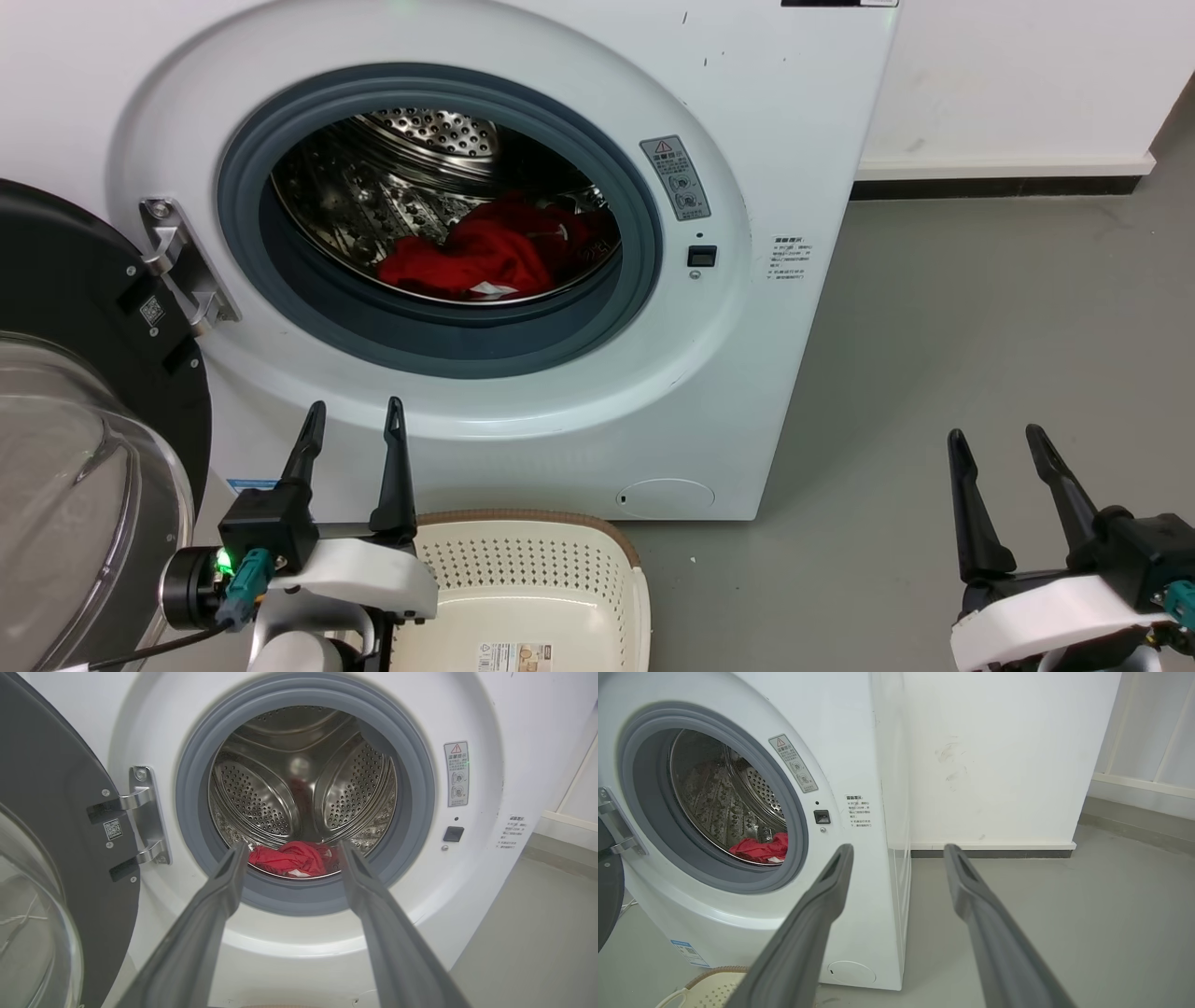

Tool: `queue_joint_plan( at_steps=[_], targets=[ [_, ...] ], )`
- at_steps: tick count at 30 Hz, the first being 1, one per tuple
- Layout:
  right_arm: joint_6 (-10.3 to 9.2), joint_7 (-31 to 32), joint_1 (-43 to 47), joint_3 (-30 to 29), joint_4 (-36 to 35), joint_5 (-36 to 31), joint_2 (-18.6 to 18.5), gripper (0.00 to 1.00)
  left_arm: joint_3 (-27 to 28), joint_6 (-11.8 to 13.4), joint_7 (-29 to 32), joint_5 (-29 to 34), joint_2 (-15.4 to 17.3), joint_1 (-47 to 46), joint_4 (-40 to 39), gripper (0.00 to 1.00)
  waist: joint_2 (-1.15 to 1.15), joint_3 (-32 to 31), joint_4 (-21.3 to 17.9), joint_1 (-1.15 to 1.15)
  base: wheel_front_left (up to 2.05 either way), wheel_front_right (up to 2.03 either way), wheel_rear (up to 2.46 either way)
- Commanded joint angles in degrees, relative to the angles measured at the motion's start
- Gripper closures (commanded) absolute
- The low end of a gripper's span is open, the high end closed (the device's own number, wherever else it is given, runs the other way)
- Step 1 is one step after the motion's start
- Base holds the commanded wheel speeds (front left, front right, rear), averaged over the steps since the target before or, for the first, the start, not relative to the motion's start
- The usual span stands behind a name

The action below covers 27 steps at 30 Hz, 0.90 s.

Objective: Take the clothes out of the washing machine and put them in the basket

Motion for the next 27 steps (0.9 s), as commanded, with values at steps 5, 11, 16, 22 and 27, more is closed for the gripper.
queue_joint_plan(
  at_steps=[5,11,16,22,27],
  targets=[
    [-0.01,-0.6,0.5,0.2,-1.1,-3.1,-0.1,0.00,-0.2,0.6,-0.8,2.9,0.3,-0.5,0.1,0.00,0.00,0.0,0.0,0.00,0.00,0.00,0.00],
    [-0.02,-0.8,0.7,0.4,-1.5,-5.6,-0.1,0.00,0.0,1.0,-1.5,5.0,0.4,0.0,0.5,0.00,0.00,0.0,-0.2,0.00,0.00,0.00,0.00],
    [-0.02,-1.1,1.0,0.3,-1.9,-7.6,-0.1,0.00,0.0,1.0,-2.1,6.9,0.4,0.2,1.1,0.00,0.00,0.0,-0.3,0.00,0.00,0.00,0.00],
    [-0.02,-1.3,1.3,0.6,-2.3,-9.8,-0.1,0.00,0.3,1.1,-2.7,8.8,0.3,0.5,1.7,0.00,0.00,-0.2,-0.5,0.00,0.00,0.00,0.00],
    [-0.02,-1.3,1.3,0.5,-2.5,-11.3,-0.1,0.00,0.6,1.0,-3.1,9.6,0.0,0.6,2.2,0.00,0.00,-0.1,-0.5,0.00,0.00,0.00,0.00]
  ],
)
